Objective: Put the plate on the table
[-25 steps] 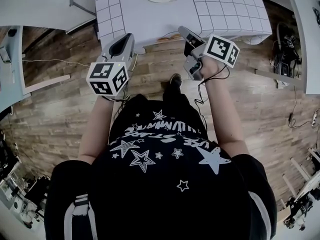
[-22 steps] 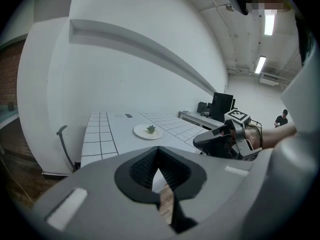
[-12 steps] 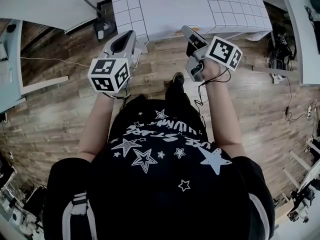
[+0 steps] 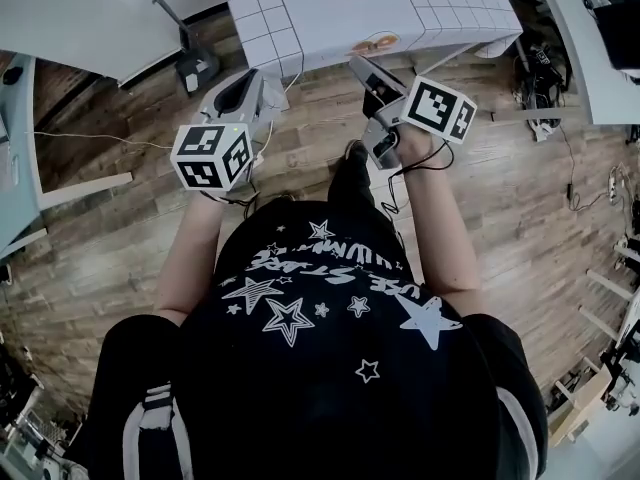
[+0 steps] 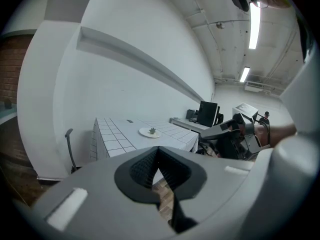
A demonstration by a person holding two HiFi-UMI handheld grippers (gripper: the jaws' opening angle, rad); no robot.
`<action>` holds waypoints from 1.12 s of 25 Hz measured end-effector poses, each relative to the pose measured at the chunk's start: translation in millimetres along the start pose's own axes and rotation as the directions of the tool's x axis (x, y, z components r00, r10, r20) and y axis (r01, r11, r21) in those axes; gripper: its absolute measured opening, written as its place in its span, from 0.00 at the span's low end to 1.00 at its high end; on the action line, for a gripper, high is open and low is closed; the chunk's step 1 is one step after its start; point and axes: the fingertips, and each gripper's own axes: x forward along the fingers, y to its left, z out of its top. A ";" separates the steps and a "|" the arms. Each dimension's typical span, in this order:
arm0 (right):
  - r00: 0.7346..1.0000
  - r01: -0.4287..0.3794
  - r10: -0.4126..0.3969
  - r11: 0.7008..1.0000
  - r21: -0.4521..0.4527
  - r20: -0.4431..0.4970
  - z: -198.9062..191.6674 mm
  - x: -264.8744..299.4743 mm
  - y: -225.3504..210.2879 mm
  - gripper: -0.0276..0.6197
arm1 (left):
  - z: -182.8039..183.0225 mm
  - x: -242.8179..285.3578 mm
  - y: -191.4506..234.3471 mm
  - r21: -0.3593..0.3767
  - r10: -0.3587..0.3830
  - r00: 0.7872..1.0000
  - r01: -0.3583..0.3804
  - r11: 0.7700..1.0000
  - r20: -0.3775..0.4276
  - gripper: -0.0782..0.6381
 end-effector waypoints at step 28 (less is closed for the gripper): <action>0.982 0.151 -0.147 0.988 -0.025 0.120 -89.0 -56.3 42.9 0.06 | -20.0 -68.2 -21.7 0.052 -0.164 0.986 0.163 0.985 0.024 0.12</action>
